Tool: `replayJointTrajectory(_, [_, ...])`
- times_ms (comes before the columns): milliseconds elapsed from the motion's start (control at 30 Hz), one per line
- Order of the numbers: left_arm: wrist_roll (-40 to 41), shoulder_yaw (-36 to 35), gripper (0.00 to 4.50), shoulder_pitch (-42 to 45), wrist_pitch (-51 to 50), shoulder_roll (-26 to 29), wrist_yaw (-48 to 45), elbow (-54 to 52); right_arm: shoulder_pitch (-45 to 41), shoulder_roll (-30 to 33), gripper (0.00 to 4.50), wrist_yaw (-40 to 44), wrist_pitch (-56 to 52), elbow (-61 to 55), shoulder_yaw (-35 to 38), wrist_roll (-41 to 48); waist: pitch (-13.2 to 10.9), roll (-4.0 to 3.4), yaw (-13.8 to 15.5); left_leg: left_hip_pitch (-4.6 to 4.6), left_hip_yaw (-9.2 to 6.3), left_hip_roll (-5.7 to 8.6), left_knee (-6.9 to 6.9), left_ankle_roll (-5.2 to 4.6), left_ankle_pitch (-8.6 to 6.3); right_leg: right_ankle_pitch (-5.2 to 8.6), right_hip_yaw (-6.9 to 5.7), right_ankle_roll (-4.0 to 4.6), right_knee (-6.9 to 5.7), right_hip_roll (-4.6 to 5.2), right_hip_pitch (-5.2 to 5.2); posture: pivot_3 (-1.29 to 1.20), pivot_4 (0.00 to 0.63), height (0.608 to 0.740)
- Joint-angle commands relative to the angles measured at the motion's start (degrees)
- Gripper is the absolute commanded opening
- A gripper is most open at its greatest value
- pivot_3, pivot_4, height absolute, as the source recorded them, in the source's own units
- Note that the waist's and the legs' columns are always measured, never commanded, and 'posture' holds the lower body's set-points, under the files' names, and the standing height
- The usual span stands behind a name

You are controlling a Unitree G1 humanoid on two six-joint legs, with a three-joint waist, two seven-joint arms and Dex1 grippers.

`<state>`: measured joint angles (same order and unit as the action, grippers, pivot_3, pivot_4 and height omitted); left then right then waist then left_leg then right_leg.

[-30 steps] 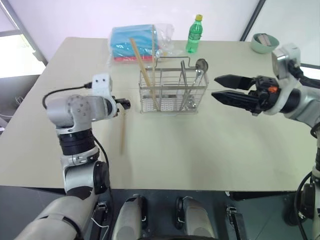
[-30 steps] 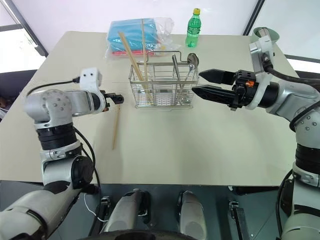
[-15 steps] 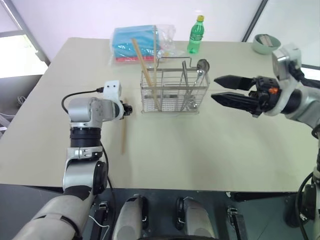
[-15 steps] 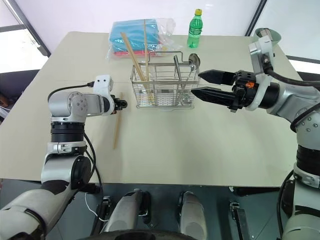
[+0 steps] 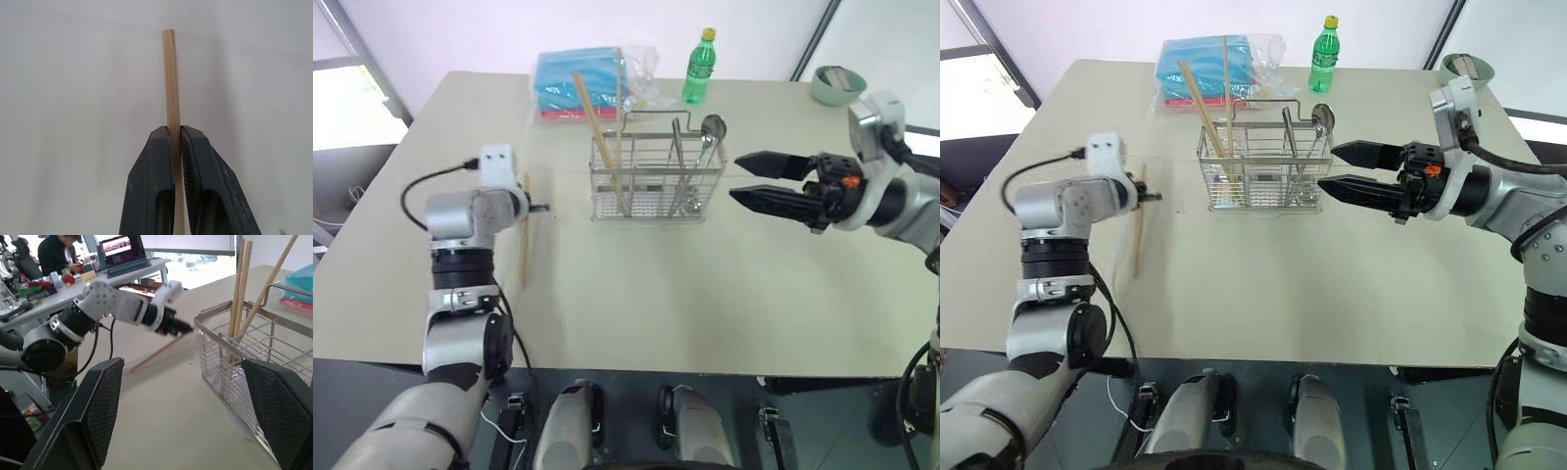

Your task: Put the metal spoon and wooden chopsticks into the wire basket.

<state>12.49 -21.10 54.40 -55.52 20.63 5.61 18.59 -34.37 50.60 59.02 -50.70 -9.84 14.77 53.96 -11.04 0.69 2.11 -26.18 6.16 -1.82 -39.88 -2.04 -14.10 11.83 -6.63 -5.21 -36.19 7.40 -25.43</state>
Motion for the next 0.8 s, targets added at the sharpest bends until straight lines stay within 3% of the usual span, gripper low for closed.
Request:
replayJointTrajectory(33, [1.74, -4.95, 0.06, 4.97, 12.49, 2.36, -0.02, -1.53, -0.8, 0.8, 3.95, 0.81, 1.36, -0.4, 1.24, -0.28, 0.0, 0.0, 0.18, -0.04, 0.0, 0.0, -0.01, 0.03, 0.02, 0.0, -0.02, 0.0, 0.01, 0.01, -0.02, 0.0, 0.15, 0.707])
replayJointTrajectory(200, [12.33, -11.56, 0.06, 12.83, 21.31, -0.12, -4.23, -5.25, -1.85, 1.26, 3.95, 1.46, 0.78, 1.18, 1.84, -0.32, 0.0, 0.01, 0.4, -0.22, -0.12, 0.17, -0.15, -0.03, -0.01, -0.03, -0.23, -0.05, 0.06, 0.23, 0.03, 0.0, 0.15, 0.707])
replayJointTrajectory(433, [25.47, -10.66, 0.06, 20.54, 20.99, -7.45, -7.42, -10.83, -3.87, 2.02, 3.95, 1.04, -0.97, 2.0, 2.16, 0.43, -0.02, 0.05, 0.09, -0.23, -0.1, 0.18, -0.21, -0.1, -0.03, -0.1, -0.22, -0.21, 0.1, 0.17, 0.07, 0.0, 0.15, 0.707])
replayJointTrajectory(700, [19.3, 4.28, 0.06, 13.9, 24.96, -12.87, -14.26, -9.1, -2.46, 2.17, 3.95, -1.26, -2.98, -0.17, 4.35, 1.97, -0.02, 0.05, 0.1, -0.16, -0.03, 0.17, -0.21, -0.11, -0.01, -0.1, -0.19, -0.21, 0.06, 0.09, 0.12, 0.0, 0.15, 0.707])
replayJointTrajectory(800, [14.48, 8.36, 0.06, 10.81, 31.76, -13.28, -16.98, -6.04, -1.7, 2.03, 3.95, -3.03, -4.23, -1.07, 6.17, 3.67, -0.02, 0.05, 0.1, -0.17, -0.03, 0.15, -0.21, -0.11, -0.01, -0.1, -0.19, -0.21, 0.07, 0.05, 0.1, 0.0, 0.15, 0.707])
